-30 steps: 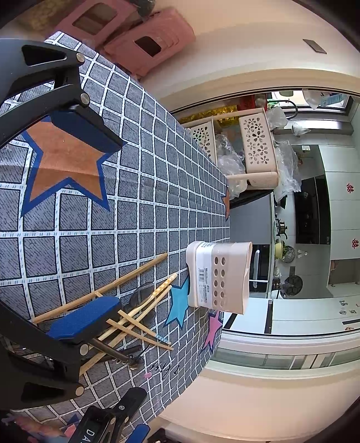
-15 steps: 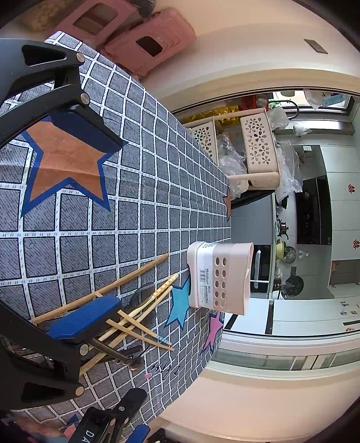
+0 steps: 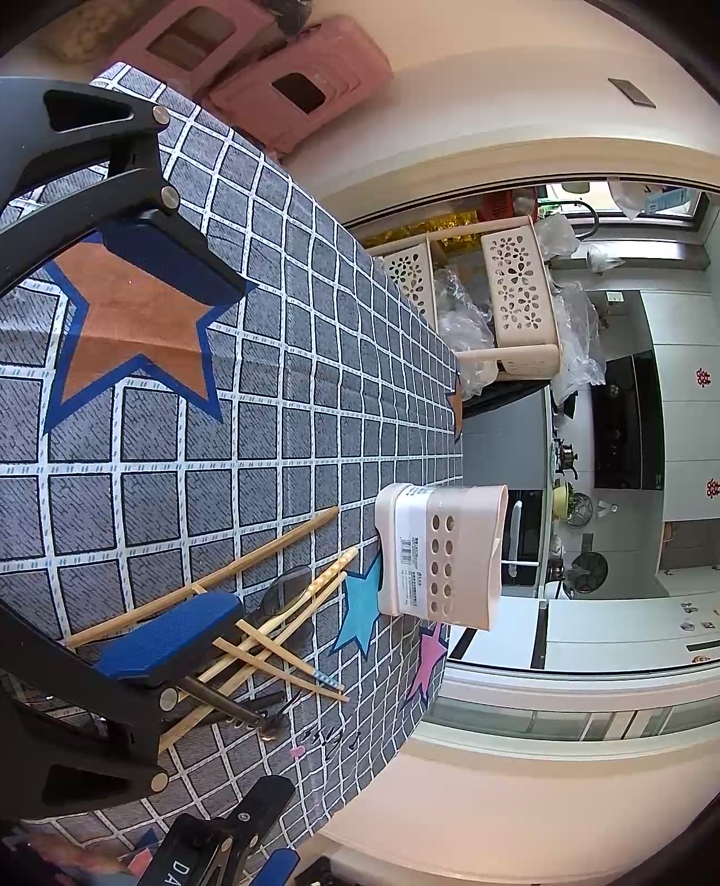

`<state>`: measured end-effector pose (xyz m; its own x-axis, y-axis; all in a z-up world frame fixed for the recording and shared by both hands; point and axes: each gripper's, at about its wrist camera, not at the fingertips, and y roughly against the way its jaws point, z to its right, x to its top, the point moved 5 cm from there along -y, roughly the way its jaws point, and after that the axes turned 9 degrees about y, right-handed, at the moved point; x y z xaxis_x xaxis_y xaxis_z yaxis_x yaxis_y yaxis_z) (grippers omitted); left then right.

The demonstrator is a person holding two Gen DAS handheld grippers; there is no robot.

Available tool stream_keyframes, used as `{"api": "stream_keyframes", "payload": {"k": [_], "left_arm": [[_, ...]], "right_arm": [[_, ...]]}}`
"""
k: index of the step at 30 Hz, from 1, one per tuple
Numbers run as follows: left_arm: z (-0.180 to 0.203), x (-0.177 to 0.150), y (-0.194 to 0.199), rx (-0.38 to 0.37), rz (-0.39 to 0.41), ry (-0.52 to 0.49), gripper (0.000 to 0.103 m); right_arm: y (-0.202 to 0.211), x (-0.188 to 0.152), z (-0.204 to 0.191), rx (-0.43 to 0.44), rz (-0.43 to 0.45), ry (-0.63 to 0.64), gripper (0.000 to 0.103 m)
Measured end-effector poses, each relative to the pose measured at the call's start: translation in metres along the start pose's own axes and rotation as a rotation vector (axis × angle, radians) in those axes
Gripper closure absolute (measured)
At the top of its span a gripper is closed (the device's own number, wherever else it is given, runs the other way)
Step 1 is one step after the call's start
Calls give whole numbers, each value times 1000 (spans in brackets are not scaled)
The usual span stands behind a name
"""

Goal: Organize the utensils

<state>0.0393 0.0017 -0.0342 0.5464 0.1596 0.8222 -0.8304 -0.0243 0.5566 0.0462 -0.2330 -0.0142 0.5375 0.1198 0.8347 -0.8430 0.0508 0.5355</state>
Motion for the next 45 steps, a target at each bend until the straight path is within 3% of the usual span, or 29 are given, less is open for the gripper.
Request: {"api": "stream_keyframes", "payload": {"k": [45], "left_arm": [[-2, -5, -1, 3, -15, 0, 0]], "right_arm": [[0, -2, 0, 6, -4, -3, 0]]}}
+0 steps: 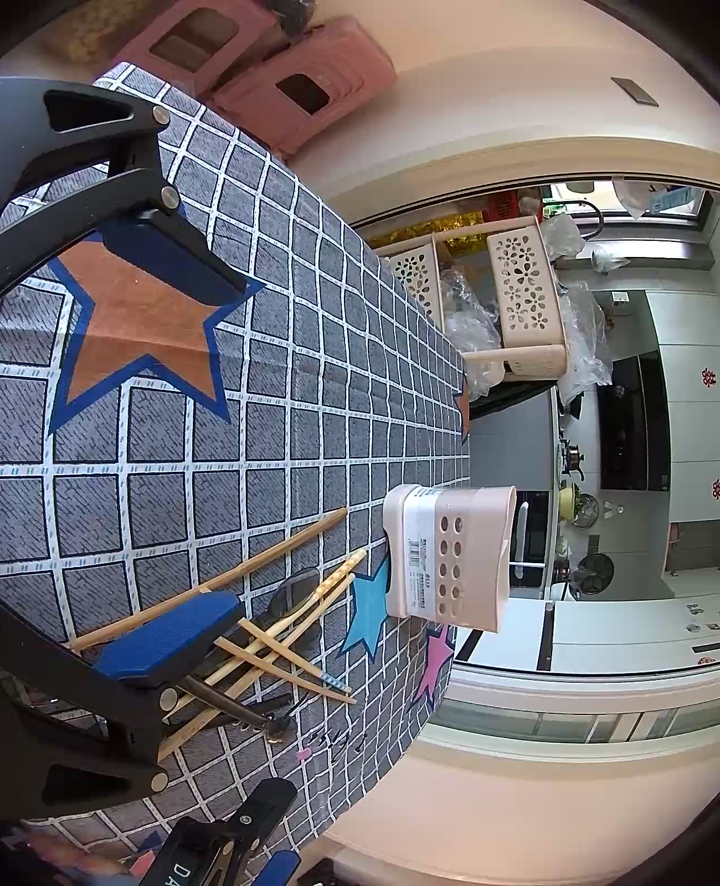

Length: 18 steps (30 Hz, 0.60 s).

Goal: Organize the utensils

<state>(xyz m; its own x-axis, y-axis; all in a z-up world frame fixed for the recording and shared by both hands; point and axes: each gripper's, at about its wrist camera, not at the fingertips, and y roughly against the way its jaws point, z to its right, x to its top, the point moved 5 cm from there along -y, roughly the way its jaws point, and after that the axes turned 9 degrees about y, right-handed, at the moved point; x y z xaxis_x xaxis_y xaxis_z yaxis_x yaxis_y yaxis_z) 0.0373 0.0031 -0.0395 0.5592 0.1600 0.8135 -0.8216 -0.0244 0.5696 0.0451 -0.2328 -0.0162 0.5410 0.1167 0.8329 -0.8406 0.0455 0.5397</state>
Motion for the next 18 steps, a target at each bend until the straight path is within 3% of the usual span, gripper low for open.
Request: {"api": "stream_keyframes", "payload": {"k": [11, 18], "left_arm": [[2, 2, -5, -1, -23, -2, 0], [-3, 13, -33, -6, -159, 15, 0]], "right_arm": [[-6, -2, 1, 6, -15, -2, 0], [-20, 6, 11, 17, -71, -17, 0]]}}
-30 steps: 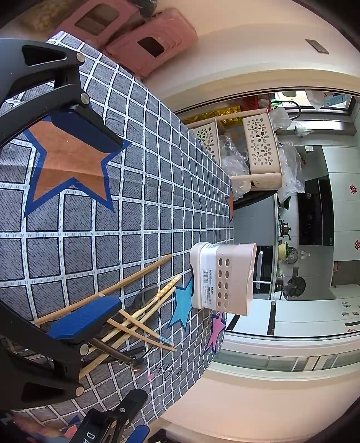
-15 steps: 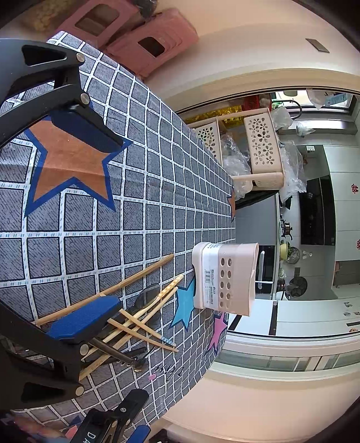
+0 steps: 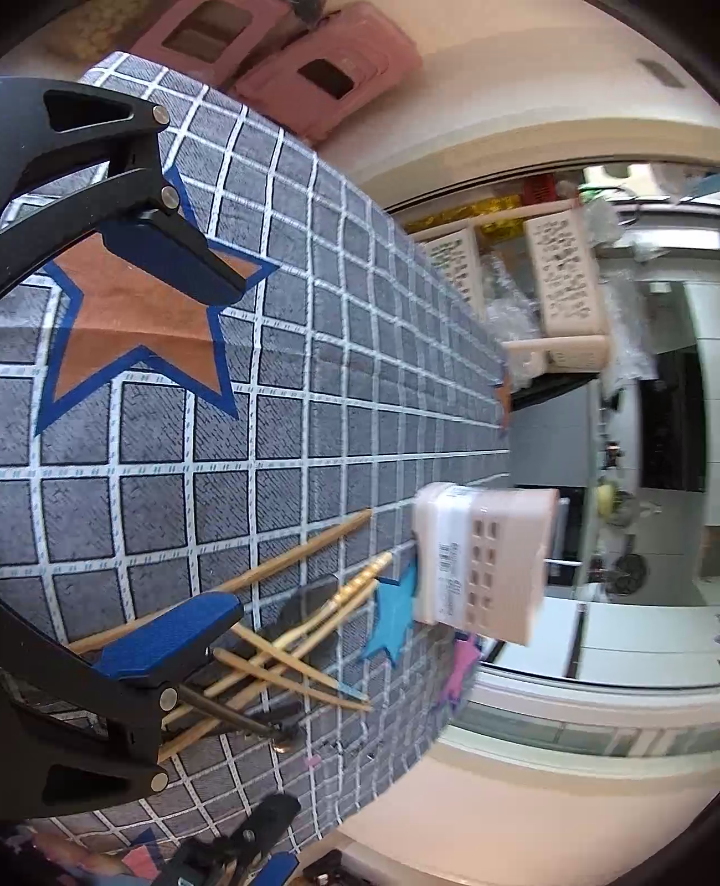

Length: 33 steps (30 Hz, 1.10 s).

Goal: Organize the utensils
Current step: 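Lower both tools to the pile and grasp a wooden chopstick each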

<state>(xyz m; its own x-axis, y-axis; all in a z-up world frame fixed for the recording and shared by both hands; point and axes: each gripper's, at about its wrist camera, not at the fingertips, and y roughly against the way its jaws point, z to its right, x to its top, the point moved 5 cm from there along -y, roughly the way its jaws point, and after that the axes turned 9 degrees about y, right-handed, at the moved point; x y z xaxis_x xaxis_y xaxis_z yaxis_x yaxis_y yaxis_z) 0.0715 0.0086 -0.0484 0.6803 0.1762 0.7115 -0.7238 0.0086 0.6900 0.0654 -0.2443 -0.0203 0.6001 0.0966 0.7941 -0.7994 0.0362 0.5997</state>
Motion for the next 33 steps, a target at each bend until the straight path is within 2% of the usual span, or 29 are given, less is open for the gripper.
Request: {"api": "stream_keyframes", "payload": {"k": [2, 7, 13, 18, 19, 21, 25, 33], "left_arm": [[-1, 7, -15, 10, -69, 5, 0], [4, 19, -47, -39, -210, 25, 0], [19, 28, -78, -52, -335, 33, 0], [24, 26, -95, -13, -427, 30, 0], [24, 25, -98, -6, -447, 33, 0], [23, 24, -101, 7, -460, 39, 0], [30, 25, -106, 11, -464, 19, 0], [44, 29, -120, 48, -482, -45, 0]], "right_arm": [[-8, 6, 4, 6, -34, -2, 0], [-32, 21, 12, 54, -143, -28, 0], [-77, 35, 31, 134, -344, -215, 3], [-115, 35, 39, 182, -497, -366, 40], [-122, 33, 40, 197, -521, -403, 42], [-130, 31, 40, 214, -549, -452, 48], [-144, 28, 35, 196, -609, -447, 55], [-158, 43, 25, 157, -647, -386, 60]]}}
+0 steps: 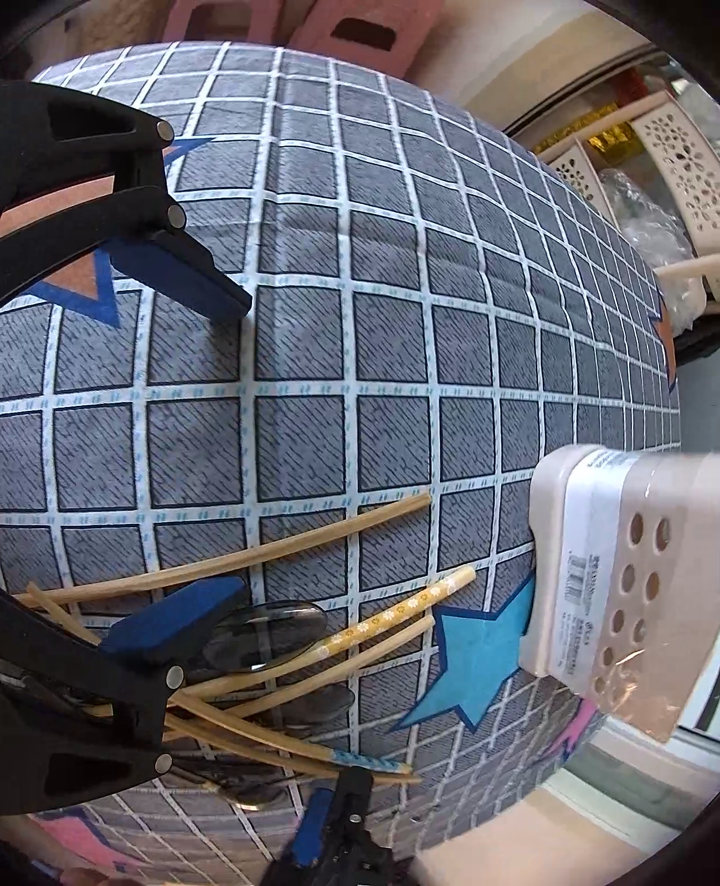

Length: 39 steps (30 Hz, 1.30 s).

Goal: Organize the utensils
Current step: 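Lower both tools to the pile and grasp a wooden chopstick each, then lift the chopsticks and drop them into the white caddy with both tools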

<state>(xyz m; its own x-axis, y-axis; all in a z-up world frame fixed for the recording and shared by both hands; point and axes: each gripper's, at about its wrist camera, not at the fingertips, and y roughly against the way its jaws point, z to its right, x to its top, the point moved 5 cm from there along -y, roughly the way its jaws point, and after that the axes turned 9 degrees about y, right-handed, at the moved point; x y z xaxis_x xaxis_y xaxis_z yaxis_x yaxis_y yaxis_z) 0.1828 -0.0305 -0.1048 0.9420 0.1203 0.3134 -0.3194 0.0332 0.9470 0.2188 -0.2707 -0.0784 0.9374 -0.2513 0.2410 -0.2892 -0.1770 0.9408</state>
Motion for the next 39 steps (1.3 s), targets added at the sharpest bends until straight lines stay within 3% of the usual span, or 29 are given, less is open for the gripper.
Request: {"api": "stream_keyframes", "payload": {"k": [6, 12, 15, 19, 21, 22, 23, 27, 39], "left_arm": [[8, 6, 0, -6, -30, -34, 0], [10, 9, 3, -17, -34, -64, 1], [11, 10, 3, -19, -34, -72, 5], [28, 10, 6, -31, -36, -112, 22], [34, 10, 8, -48, -34, -139, 39], [36, 10, 9, -55, -32, -149, 59], [38, 10, 10, -66, -31, -150, 62], [34, 12, 16, -190, -10, -96, 65], [-1, 14, 87, -318, 238, -55, 65]], "right_arm": [[-3, 4, -12, -15, -32, 35, 73], [-3, 2, 2, 54, -55, -40, 87], [-2, 5, 3, 26, -63, -9, 87], [-8, 9, -14, -32, -69, 66, 87], [-8, 10, -16, -42, -72, 91, 88], [-7, 10, -15, -35, -70, 93, 89], [-6, 9, -13, -18, -66, 85, 91], [3, 2, -10, 63, -7, 83, 97], [86, -13, -33, 168, 289, 273, 97]]}}
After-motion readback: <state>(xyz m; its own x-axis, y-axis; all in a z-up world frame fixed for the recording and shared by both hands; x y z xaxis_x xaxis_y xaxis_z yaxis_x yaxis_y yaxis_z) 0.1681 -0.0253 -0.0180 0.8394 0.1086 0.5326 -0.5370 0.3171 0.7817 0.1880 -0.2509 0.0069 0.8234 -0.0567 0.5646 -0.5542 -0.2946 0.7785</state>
